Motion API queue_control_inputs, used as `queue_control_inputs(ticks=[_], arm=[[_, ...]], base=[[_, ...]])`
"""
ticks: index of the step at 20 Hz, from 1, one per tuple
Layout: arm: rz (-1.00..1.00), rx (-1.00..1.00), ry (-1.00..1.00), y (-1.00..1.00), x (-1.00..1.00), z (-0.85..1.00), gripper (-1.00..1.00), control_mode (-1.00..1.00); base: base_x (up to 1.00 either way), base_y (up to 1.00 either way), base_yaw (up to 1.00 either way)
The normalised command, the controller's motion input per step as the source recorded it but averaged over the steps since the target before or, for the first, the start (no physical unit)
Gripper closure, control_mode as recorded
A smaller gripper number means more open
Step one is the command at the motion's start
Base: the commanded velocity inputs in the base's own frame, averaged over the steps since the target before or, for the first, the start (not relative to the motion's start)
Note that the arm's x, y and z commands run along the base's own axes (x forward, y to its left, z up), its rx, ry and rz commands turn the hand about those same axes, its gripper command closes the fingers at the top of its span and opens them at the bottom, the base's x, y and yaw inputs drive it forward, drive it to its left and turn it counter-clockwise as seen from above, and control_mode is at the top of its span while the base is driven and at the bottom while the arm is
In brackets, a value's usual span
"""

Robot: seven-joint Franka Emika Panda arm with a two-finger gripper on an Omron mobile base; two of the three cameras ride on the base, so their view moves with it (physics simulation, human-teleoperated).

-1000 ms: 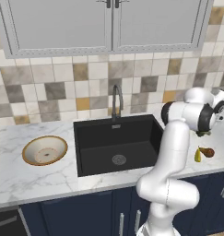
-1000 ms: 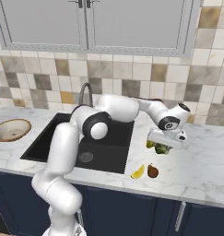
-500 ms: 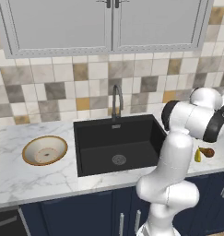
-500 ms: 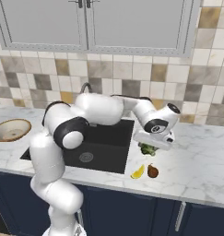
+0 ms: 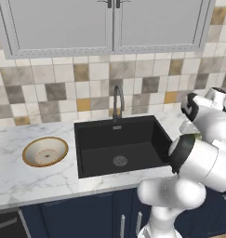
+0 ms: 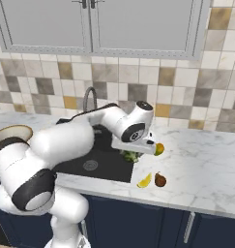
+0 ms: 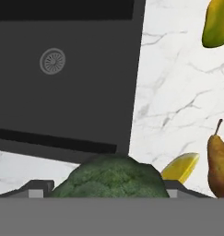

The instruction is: There is a mixed pile of frozen fruits and vegetables on the counter. Locate all the frozen vegetables and place the items in a bowl on the counter. Take all the frozen fruits and defrost them in a running sink.

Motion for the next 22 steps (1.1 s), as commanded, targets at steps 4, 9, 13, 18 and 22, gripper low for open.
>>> queue_control_inputs(ticks=[4, 9, 13, 18, 22], arm=[[-0.05, -0.16, 0.00, 0.83, -0.56, 0.36, 1.00, -1.00], [-0.05, -0.11, -0.03, 0.71, -0.61, 0.43, 1.00, -1.00], [-0.03, -0.02, -0.02, 0.69, -0.48, 0.39, 1.00, -1.00], [-0.04, 0.00, -0.03, 0.50, -0.34, 0.62, 1.00, -1.00], [-0.03, 0.00, 0.00, 0.54, -0.14, 0.59, 1.00, -1.00]], base=[[0.00, 0.00, 0.00], [0.00, 0.00, 0.00], [0.00, 0.00, 0.00], [0.00, 0.00, 0.00], [0.00, 0.00, 0.00]])
